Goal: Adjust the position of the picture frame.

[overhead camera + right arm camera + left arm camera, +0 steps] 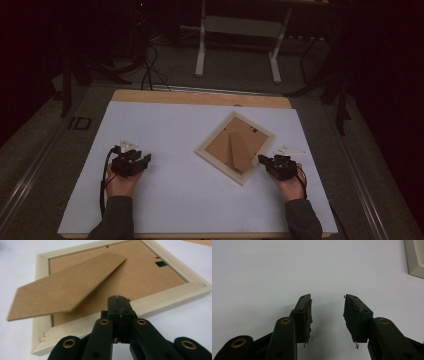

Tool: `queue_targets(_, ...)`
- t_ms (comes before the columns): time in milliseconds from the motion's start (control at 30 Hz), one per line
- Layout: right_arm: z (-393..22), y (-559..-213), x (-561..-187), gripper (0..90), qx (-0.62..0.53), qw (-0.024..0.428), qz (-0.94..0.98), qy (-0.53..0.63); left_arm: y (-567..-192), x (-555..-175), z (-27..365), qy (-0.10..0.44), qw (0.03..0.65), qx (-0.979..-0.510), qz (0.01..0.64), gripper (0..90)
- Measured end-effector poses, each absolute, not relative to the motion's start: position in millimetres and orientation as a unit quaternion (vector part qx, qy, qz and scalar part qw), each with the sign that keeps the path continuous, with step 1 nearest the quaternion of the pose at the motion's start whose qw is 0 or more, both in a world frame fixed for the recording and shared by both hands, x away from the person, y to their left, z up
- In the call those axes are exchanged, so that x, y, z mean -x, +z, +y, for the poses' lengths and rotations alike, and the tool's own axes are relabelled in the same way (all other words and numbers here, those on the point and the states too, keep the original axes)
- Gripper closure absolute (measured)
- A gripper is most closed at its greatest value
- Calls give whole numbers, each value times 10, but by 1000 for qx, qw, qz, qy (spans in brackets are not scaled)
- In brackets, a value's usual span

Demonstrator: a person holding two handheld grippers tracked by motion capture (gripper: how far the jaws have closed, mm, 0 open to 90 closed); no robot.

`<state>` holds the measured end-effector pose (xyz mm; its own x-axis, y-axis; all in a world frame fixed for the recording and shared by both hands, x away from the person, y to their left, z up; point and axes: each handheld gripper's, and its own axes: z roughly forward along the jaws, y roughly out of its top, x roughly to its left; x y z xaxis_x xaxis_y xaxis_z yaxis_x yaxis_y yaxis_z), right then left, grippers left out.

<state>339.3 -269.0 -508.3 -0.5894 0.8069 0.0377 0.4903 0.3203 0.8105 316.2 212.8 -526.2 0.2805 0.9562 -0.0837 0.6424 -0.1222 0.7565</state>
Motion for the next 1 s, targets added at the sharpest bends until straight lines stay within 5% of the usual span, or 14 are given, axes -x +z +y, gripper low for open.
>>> queue_targets(1000,-2544,-5119,-3365,900,-385,147,804,429,-5253,-3152,2087,218,356,-724,549,586)
